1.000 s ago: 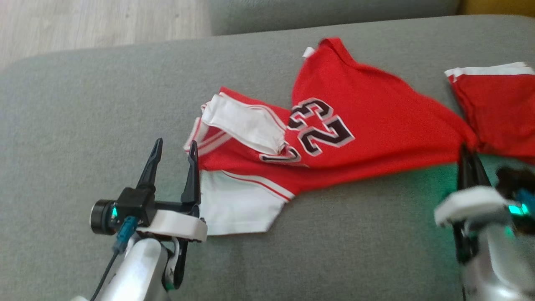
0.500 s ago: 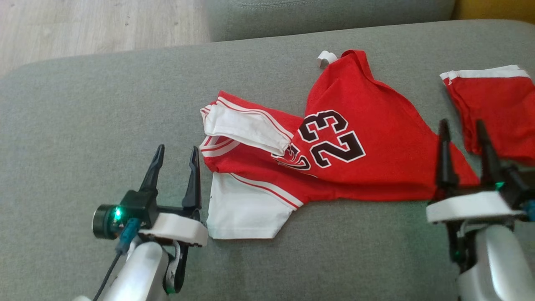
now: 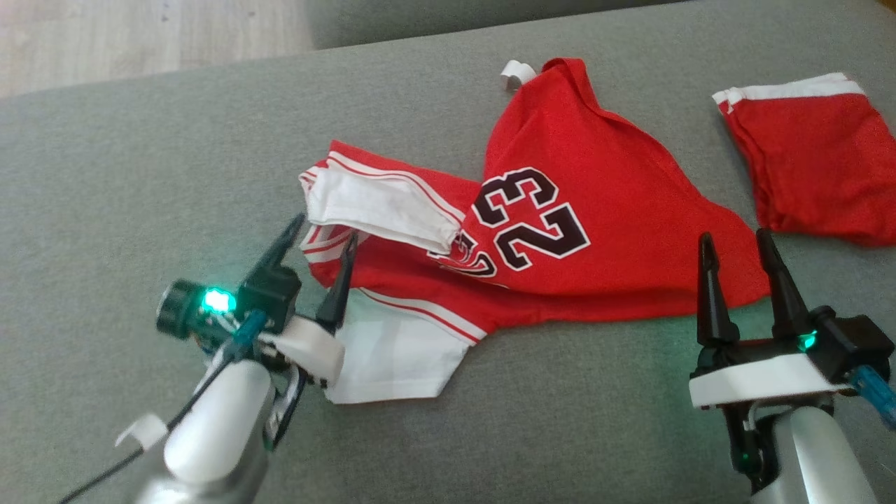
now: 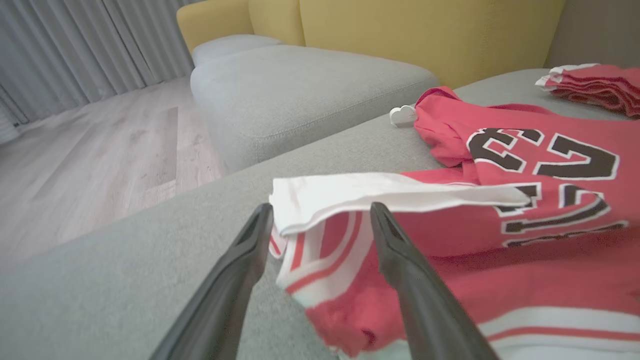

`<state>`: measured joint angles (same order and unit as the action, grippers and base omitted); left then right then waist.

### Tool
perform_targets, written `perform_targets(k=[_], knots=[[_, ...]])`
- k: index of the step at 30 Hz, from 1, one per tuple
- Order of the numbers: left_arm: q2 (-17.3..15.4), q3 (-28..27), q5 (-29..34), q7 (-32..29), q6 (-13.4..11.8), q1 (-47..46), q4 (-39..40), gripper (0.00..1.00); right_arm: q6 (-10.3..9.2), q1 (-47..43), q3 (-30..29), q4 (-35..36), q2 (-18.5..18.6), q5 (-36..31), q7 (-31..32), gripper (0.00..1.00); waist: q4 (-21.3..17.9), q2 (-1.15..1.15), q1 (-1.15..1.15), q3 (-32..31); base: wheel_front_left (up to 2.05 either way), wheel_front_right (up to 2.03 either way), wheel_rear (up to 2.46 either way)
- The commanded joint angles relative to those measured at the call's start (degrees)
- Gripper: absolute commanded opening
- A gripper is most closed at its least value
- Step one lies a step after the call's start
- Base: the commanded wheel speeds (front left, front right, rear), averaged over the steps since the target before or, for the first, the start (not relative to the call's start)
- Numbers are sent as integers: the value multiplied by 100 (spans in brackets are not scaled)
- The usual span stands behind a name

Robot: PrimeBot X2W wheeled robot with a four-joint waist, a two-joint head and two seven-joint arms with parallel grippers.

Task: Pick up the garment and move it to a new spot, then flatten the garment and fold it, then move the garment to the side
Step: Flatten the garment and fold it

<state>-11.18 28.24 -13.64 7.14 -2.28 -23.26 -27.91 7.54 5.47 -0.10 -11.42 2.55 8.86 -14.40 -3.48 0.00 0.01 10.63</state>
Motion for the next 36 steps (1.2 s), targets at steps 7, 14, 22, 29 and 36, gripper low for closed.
perform_targets(k=[7,14,22,29,36], knots=[[-393,280,693,-105,-13,-794,-88,100,-5,229,185,126,32,150,-60,100,-239,0,-1,149,0,0,0],[-447,423,829,-218,-17,-1046,-342,100,-5,260,256,88,32,215,-60,100,-410,0,-1,178,0,0,0],[-530,230,552,-212,186,-1473,-145,0,-5,330,370,70,32,258,-60,100,-568,0,-1,236,0,0,0],[-811,23,416,-709,484,-2382,73,0,-5,400,472,35,32,355,-60,100,-779,0,-1,346,0,0,0],[-1210,-273,207,-1530,739,-3696,-493,0,-5,564,717,63,32,543,-60,100,-1159,0,-1,665,0,0,0]])
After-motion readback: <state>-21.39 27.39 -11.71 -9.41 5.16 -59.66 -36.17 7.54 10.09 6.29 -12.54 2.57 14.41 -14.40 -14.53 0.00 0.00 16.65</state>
